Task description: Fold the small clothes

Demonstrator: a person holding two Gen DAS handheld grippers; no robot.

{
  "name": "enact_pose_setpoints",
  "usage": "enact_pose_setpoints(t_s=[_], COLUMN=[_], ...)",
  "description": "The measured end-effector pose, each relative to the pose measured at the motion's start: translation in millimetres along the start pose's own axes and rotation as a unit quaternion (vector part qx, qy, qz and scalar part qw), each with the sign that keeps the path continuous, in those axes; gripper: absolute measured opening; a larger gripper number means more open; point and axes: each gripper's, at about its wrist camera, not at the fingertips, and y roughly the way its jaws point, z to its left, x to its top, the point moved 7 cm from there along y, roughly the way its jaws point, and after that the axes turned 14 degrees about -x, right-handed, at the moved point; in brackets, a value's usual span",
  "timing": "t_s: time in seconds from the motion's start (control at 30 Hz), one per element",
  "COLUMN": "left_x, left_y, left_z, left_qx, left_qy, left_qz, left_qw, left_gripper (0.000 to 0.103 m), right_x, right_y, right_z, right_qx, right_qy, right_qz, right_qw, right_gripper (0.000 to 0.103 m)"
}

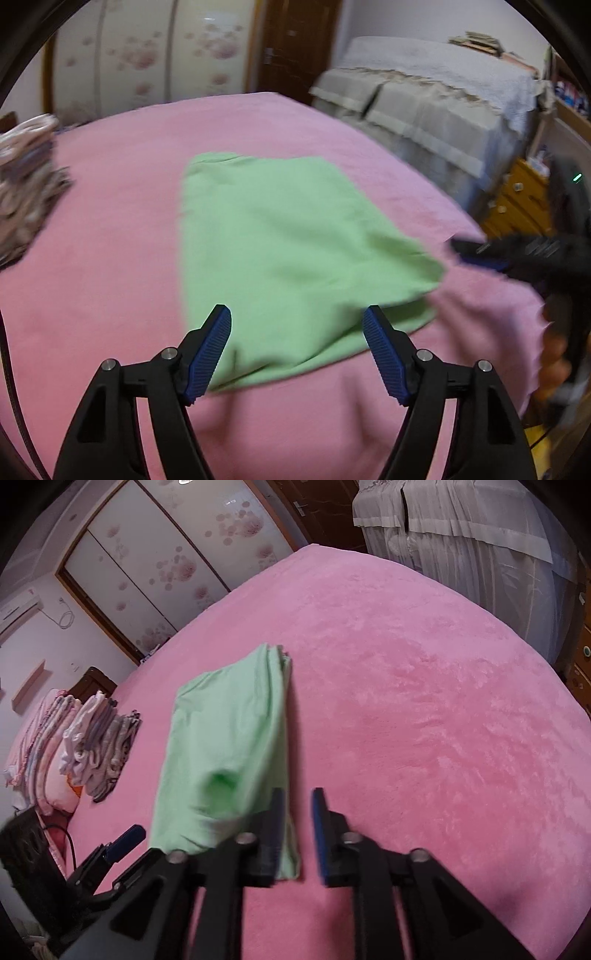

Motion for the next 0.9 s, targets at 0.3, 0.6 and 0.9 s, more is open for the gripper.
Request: enact_pose_setpoints(t_s=[0.3,0.6,0.9], left_x=[-44,-38,-39], left_y=[-9,19,17], left_z=[48,37,42], left_qx=[0.033,0.018,0.010], left_qy=[-0.035,-0.005,-0.030], left_qz=[0.014,0.030,0.022], left_qw=[0.9987,0.9994,0.9993], left_gripper=[0.073,0.041,0.037], right_x=[-17,-27,-14], right_y=[0,26,13], right_z=[34,18,33], right_qx=[-0.062,-0.027,0.017], right_qy=[-0.095,-0.046,-0.036], right_qz=[-0.006,0.044,0.030], right_qw=[0.994,0.998,0.999], right_gripper=[0.040,0.040,0.007])
